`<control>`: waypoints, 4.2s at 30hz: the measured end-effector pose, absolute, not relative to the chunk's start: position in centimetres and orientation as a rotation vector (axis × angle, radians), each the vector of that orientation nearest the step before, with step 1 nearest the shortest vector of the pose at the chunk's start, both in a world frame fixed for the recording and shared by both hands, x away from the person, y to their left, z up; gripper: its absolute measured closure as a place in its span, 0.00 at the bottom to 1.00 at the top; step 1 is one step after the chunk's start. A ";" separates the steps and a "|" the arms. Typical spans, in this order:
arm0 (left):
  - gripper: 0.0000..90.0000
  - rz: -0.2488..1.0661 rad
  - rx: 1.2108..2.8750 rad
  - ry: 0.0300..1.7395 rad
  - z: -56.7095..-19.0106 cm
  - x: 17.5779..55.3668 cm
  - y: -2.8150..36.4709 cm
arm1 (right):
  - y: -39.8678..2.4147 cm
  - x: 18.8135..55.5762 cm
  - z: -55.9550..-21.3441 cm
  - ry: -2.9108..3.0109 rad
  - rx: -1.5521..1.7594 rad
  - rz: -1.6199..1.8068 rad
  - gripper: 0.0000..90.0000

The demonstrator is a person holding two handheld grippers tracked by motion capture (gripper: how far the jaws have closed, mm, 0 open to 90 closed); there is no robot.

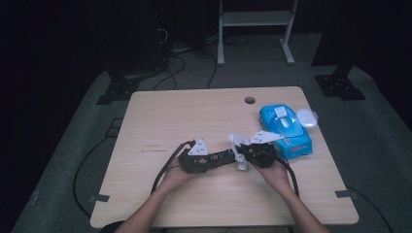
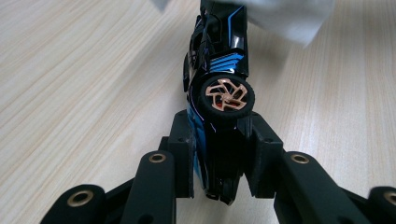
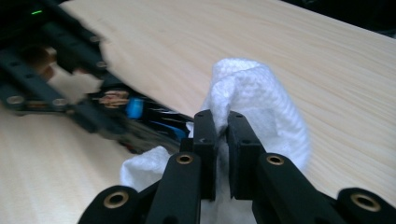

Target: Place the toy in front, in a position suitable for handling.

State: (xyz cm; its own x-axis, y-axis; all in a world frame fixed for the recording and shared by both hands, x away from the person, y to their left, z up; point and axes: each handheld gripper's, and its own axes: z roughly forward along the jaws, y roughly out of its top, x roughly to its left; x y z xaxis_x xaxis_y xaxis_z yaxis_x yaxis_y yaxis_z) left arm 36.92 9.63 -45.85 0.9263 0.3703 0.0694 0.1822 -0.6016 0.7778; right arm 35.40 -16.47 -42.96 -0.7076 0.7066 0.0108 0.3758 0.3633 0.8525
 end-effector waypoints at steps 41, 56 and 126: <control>0.55 0.293 2.274 0.450 -44.9 37.2 9.7 | -17.3 35.8 -43.7 2.270 1.015 1.317 0.92; 0.70 0.299 2.302 0.413 -44.6 37.5 10.4 | -15.9 35.4 -43.5 2.286 0.965 1.408 0.92; 0.64 0.263 2.238 0.327 -40.3 36.8 7.4 | -17.6 35.8 -42.9 2.251 1.047 1.687 0.92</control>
